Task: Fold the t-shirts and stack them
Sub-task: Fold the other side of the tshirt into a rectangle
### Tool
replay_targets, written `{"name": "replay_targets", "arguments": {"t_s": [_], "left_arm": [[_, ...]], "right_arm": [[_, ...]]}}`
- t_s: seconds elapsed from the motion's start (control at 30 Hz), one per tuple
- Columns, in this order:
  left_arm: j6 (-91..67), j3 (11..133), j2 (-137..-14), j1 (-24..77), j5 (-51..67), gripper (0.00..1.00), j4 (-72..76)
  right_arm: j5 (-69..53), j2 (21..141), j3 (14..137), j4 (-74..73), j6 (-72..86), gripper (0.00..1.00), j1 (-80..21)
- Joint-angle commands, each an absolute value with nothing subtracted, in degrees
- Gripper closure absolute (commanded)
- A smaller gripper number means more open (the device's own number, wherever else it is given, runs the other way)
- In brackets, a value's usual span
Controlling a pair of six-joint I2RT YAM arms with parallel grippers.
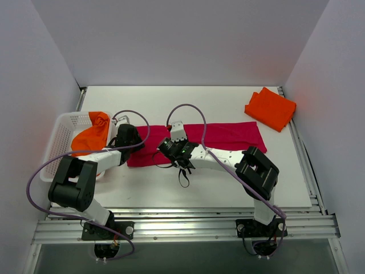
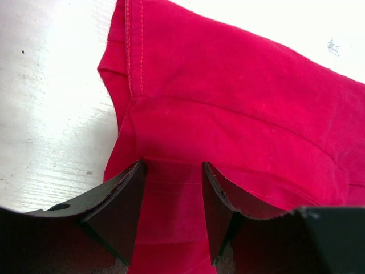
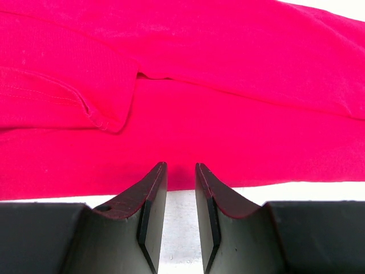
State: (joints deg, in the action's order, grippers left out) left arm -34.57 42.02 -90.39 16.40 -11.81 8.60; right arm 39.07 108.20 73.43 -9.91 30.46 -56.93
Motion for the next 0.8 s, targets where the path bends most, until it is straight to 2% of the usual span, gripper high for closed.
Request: {"name": "replay_targets", "arguments": {"t_s": [0.0, 0.3, 0.53, 0.67, 0.77], "left_arm": [[-35.6, 44.1, -91.0, 16.2, -11.3, 0.47, 9.9], [-36.1, 44.5, -91.9, 16.2, -12.0, 0.5, 9.5], [-36.1, 45.0, -93.1, 16.2, -11.5, 0.67, 9.7], [-36.1, 45.1, -92.8, 16.2, -11.5, 0.82, 9.4], [-36.1, 44.8, -92.3, 16.2, -11.9, 0.85, 9.3]], "right_arm": [[41.8, 105.8, 73.0, -10.5, 31.5, 0.76, -56.4], [41.5, 106.1, 72.9, -10.4, 31.6, 0.77, -56.3], [41.3, 106.4, 73.1, -10.2, 31.5, 0.76, -56.3], [41.3, 106.6, 73.2, -10.2, 31.5, 0.77, -56.2], [41.3, 107.0, 73.3, -10.2, 31.5, 0.77, -56.2]]}}
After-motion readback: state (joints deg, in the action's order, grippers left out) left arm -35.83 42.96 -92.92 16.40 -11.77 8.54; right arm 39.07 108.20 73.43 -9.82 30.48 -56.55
